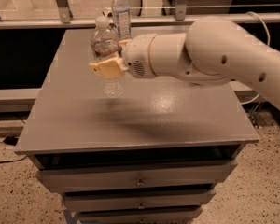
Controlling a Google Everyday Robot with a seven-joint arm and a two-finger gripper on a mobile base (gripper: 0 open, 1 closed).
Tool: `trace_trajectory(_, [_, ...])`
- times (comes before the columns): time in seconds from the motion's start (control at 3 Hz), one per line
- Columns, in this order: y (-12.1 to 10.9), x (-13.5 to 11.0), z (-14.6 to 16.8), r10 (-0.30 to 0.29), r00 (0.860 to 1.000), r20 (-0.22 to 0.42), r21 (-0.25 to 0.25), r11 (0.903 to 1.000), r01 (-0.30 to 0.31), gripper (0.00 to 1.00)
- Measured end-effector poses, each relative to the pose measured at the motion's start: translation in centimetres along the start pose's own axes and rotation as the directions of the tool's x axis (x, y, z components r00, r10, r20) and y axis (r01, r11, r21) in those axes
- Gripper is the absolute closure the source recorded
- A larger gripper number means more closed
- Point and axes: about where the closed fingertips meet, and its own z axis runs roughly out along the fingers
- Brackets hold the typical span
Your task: Move water bottle near redbull can
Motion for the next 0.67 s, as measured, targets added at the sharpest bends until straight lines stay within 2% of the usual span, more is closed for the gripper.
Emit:
trace_trajectory(0.33, [-2.6,1.6,-5.3,0.036,0.999,0.032,0.079,0.9962,-0.039,1.0])
trace_trajectory(0.67, [-5.9,4.3,-12.3,0.081,0.994,0.075,0.176,0.98,-0.093,1.0])
